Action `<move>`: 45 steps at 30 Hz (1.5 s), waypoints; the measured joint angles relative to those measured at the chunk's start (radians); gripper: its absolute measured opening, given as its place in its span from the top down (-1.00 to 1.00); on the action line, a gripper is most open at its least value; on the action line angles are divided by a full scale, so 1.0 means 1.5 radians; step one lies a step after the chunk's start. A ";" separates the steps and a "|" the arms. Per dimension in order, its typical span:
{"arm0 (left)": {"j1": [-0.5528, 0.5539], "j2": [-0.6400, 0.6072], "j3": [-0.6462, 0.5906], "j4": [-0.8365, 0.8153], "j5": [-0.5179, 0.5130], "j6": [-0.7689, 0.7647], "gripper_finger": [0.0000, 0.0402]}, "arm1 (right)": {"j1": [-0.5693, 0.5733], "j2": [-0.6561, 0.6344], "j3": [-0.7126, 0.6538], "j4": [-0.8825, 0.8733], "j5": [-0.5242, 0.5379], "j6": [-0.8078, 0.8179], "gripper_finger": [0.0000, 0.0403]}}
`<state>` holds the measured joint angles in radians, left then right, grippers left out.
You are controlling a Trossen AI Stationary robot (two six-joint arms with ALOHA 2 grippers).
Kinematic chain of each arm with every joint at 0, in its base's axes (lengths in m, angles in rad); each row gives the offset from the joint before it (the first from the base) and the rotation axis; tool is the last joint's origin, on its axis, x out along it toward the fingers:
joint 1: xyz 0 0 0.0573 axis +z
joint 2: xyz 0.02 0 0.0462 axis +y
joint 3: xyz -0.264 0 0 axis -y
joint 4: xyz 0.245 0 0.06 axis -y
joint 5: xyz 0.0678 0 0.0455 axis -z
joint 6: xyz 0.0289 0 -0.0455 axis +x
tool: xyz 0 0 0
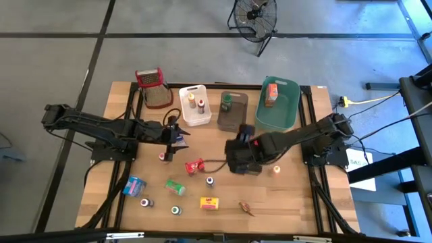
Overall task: Pick & Place Kitchen Items
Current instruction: Put the white spice bottle into the black bin
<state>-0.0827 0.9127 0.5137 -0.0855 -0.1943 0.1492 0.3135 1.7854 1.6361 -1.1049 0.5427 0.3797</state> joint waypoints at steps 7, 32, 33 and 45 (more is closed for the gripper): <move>0.002 0.000 0.000 -0.002 -0.034 0.022 -0.17 | -0.117 -0.016 0.017 -0.060 0.000 -0.042 -0.01; 0.044 -0.010 0.000 -0.058 -0.032 0.068 -0.17 | -0.451 -0.009 -0.196 0.342 -0.293 -0.324 -0.01; 0.044 -0.010 0.000 -0.060 -0.032 0.071 -0.17 | -0.455 -0.008 -0.196 0.344 -0.292 -0.329 -0.01; 0.044 -0.010 0.000 -0.068 -0.029 0.072 -0.17 | -0.498 0.016 -0.196 0.385 -0.294 -0.351 -0.01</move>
<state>-0.0174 0.8982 0.5137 -0.1882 -0.2374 0.2573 -0.4336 1.8093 1.3418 -0.5274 0.1010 -0.1471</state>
